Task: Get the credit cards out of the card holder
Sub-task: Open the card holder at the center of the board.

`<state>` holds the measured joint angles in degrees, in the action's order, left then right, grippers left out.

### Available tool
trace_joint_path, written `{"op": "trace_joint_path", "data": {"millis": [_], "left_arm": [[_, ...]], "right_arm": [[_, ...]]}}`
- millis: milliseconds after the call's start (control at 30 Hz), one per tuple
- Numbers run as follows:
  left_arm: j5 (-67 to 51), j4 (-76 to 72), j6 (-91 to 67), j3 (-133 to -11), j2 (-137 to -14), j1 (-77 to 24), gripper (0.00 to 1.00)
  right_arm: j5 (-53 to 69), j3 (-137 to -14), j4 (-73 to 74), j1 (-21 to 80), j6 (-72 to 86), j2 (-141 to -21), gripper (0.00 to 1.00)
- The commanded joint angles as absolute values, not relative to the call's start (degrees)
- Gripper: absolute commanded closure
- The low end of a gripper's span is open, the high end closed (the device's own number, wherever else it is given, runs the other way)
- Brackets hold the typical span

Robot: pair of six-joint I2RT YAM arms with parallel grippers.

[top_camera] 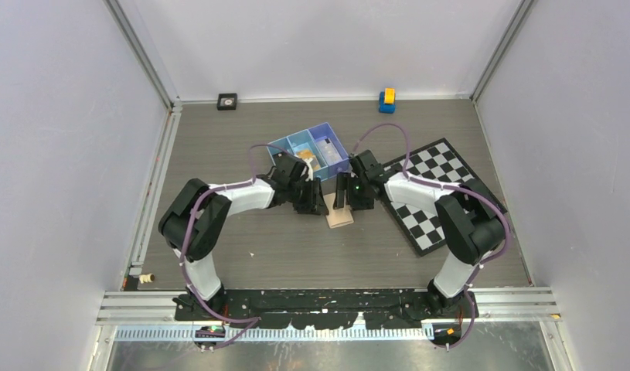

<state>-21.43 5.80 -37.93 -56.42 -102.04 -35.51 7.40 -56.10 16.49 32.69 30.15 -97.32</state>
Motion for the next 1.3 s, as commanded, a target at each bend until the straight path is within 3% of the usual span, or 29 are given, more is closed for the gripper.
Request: {"op": "trace_joint_path", "data": {"millis": [0, 167, 367, 967, 1067, 1167, 1267], "left_arm": [[-26.17, 0.45, -40.44, -56.22, -103.11, -35.38, 0.63], [-28.31, -1.98, -42.09, -56.05, -105.13, -34.47, 0.62], [-30.78, -4.94, -44.21, -55.66, -107.16, -33.58, 0.62], [-26.10, -0.35, -46.01, -55.00, -110.05, -31.36, 0.59], [-29.59, -5.70, -47.86, -54.47, -111.60, -31.23, 0.70], [-30.09, -10.72, -48.99, -52.66, -110.13, -30.85, 0.91], [-27.69, -6.68, -45.63, -53.07, -106.75, -30.76, 1.00]], "right_arm": [[5.66, -59.28, 16.91, 33.16, 30.49, -99.46, 0.34], [4.28, -60.45, 18.31, 33.78, 30.72, -101.22, 0.50], [6.25, -59.56, 17.29, 33.97, 31.68, -100.41, 0.63], [8.55, -59.24, 16.29, 34.00, 33.59, -100.96, 0.73], [10.10, -59.24, 15.87, 33.95, 33.96, -101.61, 0.76], [10.65, -59.17, 15.52, 33.99, 34.25, -101.64, 0.75], [9.70, -58.90, 15.52, 33.96, 34.08, -100.90, 0.66]]}}
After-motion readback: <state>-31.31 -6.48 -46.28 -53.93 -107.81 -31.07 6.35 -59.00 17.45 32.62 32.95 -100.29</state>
